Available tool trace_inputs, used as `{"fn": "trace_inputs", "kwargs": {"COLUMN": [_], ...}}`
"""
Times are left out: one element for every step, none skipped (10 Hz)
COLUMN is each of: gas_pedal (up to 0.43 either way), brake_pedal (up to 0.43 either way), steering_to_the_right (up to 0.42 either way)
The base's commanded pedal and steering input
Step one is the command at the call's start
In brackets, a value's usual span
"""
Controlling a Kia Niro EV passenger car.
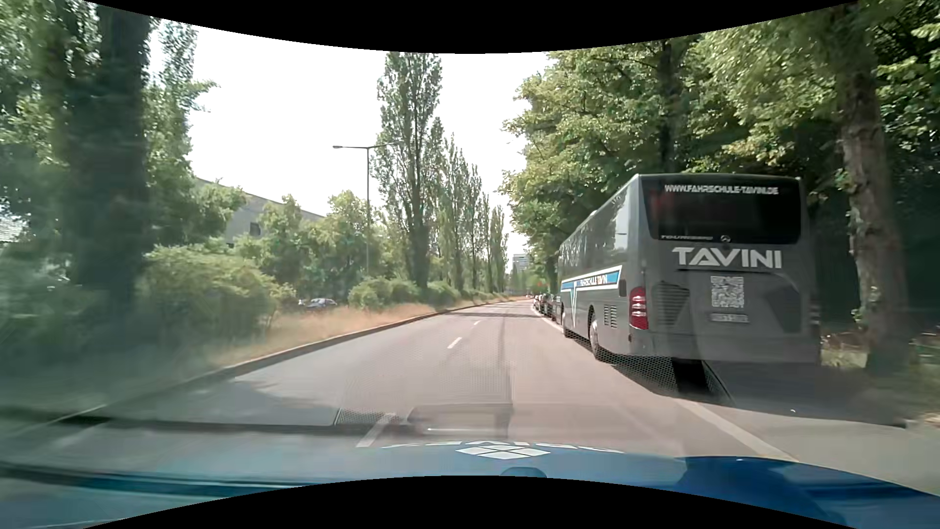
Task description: Follow the waypoints while adhering to traffic rules and regulations
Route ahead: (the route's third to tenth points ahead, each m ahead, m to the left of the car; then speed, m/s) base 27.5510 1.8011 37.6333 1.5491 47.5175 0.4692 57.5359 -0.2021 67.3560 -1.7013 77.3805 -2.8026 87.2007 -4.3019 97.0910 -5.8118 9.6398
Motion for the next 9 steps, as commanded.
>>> {"fn": "trace_inputs", "kwargs": {"gas_pedal": [0.209,0.209,0.209,0.209,0.209,0.209,0.209,0.209,0.209], "brake_pedal": [0.000,0.000,0.000,0.000,0.000,0.000,0.000,0.000,0.000], "steering_to_the_right": [0.009,0.009,0.010,0.010,0.010,0.010,0.010,0.010,0.010]}}
